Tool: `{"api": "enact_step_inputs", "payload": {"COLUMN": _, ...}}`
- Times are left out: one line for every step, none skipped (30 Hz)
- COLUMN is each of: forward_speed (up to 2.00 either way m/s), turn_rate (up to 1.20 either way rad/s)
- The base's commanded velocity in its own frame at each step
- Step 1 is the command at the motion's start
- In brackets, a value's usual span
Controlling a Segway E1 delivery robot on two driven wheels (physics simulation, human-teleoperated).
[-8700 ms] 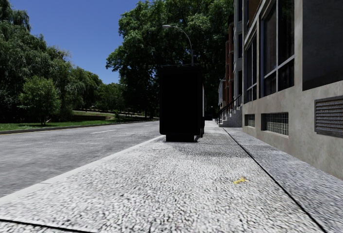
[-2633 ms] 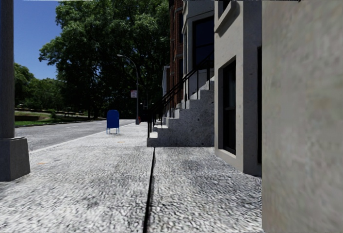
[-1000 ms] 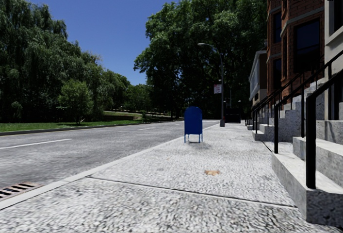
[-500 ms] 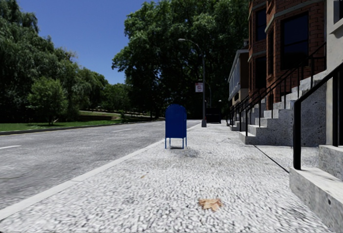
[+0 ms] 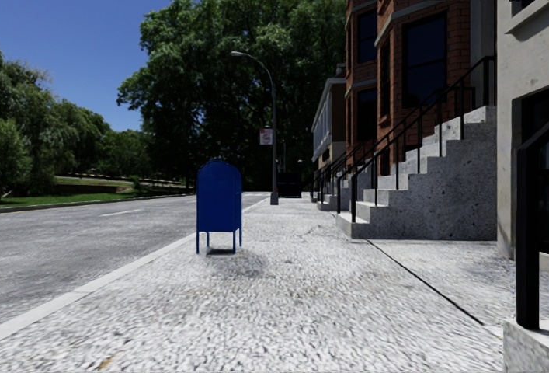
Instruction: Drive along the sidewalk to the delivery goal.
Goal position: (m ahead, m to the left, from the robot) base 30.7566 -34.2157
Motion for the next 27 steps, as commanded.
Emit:
{"api": "enact_step_inputs", "payload": {"forward_speed": 2.0, "turn_rate": 0.0}}
{"api": "enact_step_inputs", "payload": {"forward_speed": 2.0, "turn_rate": 0.0}}
{"api": "enact_step_inputs", "payload": {"forward_speed": 2.0, "turn_rate": 0.0}}
{"api": "enact_step_inputs", "payload": {"forward_speed": 2.0, "turn_rate": 0.0}}
{"api": "enact_step_inputs", "payload": {"forward_speed": 2.0, "turn_rate": 0.0}}
{"api": "enact_step_inputs", "payload": {"forward_speed": 2.0, "turn_rate": 0.0}}
{"api": "enact_step_inputs", "payload": {"forward_speed": 2.0, "turn_rate": 0.0}}
{"api": "enact_step_inputs", "payload": {"forward_speed": 2.0, "turn_rate": 0.0}}
{"api": "enact_step_inputs", "payload": {"forward_speed": 2.0, "turn_rate": 0.0}}
{"api": "enact_step_inputs", "payload": {"forward_speed": 2.0, "turn_rate": 0.0}}
{"api": "enact_step_inputs", "payload": {"forward_speed": 2.0, "turn_rate": -0.41}}
{"api": "enact_step_inputs", "payload": {"forward_speed": 2.0, "turn_rate": -0.62}}
{"api": "enact_step_inputs", "payload": {"forward_speed": 2.0, "turn_rate": -0.62}}
{"api": "enact_step_inputs", "payload": {"forward_speed": 2.0, "turn_rate": -1.05}}
{"api": "enact_step_inputs", "payload": {"forward_speed": 2.0, "turn_rate": -1.2}}
{"api": "enact_step_inputs", "payload": {"forward_speed": 2.0, "turn_rate": -1.2}}
{"api": "enact_step_inputs", "payload": {"forward_speed": 2.0, "turn_rate": -1.17}}
{"api": "enact_step_inputs", "payload": {"forward_speed": 2.0, "turn_rate": -1.17}}
{"api": "enact_step_inputs", "payload": {"forward_speed": 2.0, "turn_rate": 0.0}}
{"api": "enact_step_inputs", "payload": {"forward_speed": 2.0, "turn_rate": 0.0}}
{"api": "enact_step_inputs", "payload": {"forward_speed": 2.0, "turn_rate": 0.0}}
{"api": "enact_step_inputs", "payload": {"forward_speed": 2.0, "turn_rate": 0.0}}
{"api": "enact_step_inputs", "payload": {"forward_speed": 2.0, "turn_rate": 0.0}}
{"api": "enact_step_inputs", "payload": {"forward_speed": 2.0, "turn_rate": 0.0}}
{"api": "enact_step_inputs", "payload": {"forward_speed": 2.0, "turn_rate": 0.0}}
{"api": "enact_step_inputs", "payload": {"forward_speed": 2.0, "turn_rate": 0.0}}
{"api": "enact_step_inputs", "payload": {"forward_speed": 2.0, "turn_rate": 0.0}}
